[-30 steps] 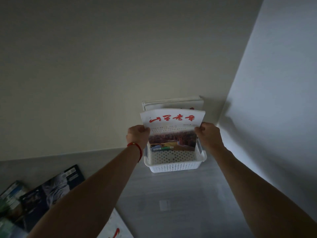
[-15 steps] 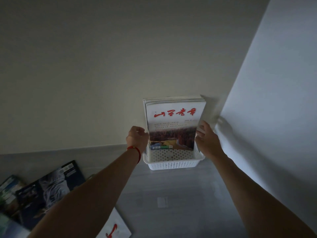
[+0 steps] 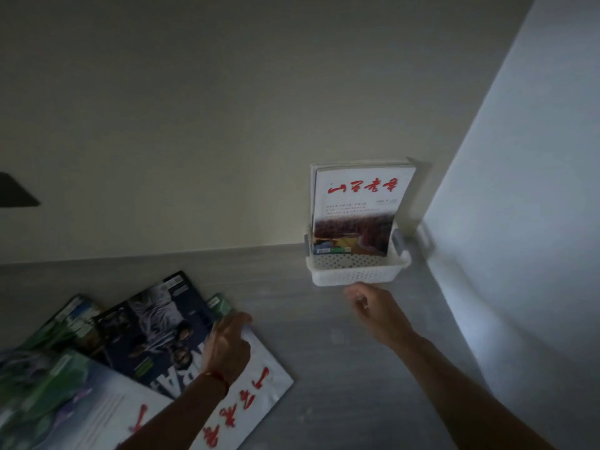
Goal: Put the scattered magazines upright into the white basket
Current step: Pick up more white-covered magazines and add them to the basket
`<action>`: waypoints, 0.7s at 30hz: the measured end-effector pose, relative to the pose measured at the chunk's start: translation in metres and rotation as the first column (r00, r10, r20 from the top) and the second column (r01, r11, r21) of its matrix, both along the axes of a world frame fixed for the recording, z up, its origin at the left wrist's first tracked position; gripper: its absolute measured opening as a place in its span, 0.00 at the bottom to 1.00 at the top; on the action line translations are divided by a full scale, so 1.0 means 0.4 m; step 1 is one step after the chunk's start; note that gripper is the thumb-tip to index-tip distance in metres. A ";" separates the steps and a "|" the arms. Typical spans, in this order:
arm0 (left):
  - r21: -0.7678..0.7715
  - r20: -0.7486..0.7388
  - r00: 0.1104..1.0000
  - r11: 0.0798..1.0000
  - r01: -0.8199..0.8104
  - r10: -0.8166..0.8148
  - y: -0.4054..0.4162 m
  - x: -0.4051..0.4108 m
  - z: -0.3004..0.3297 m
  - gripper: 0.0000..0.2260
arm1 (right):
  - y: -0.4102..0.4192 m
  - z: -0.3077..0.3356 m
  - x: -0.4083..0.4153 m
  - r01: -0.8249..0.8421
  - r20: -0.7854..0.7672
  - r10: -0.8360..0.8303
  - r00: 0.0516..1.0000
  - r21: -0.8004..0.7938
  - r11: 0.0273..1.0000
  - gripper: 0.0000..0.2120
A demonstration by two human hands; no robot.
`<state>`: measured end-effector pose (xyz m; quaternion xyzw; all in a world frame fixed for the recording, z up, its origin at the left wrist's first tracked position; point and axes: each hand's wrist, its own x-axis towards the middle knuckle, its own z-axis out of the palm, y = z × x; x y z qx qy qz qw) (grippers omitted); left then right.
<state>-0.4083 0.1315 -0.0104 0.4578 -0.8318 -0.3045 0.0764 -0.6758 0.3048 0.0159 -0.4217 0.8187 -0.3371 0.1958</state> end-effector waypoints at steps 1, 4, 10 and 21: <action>-0.004 0.086 0.996 1.000 0.018 -0.018 0.004 0.051 -0.012 0.24 | -0.001 -0.013 0.048 -0.032 0.023 0.031 0.999 0.043 0.999 0.11; -0.097 0.322 0.941 0.985 0.145 -0.107 0.017 0.186 -0.044 0.27 | -0.013 -0.068 0.211 -0.082 0.039 0.077 0.996 0.163 0.983 0.14; 0.024 0.499 0.836 0.968 0.248 -0.226 0.020 0.358 -0.083 0.31 | -0.073 -0.145 0.501 0.050 -0.044 -0.032 0.999 0.500 0.865 0.27; 0.069 0.507 0.781 0.920 0.385 -0.365 -0.017 0.427 -0.087 0.32 | -0.126 -0.098 0.565 0.223 0.119 -0.275 0.954 0.333 0.916 0.07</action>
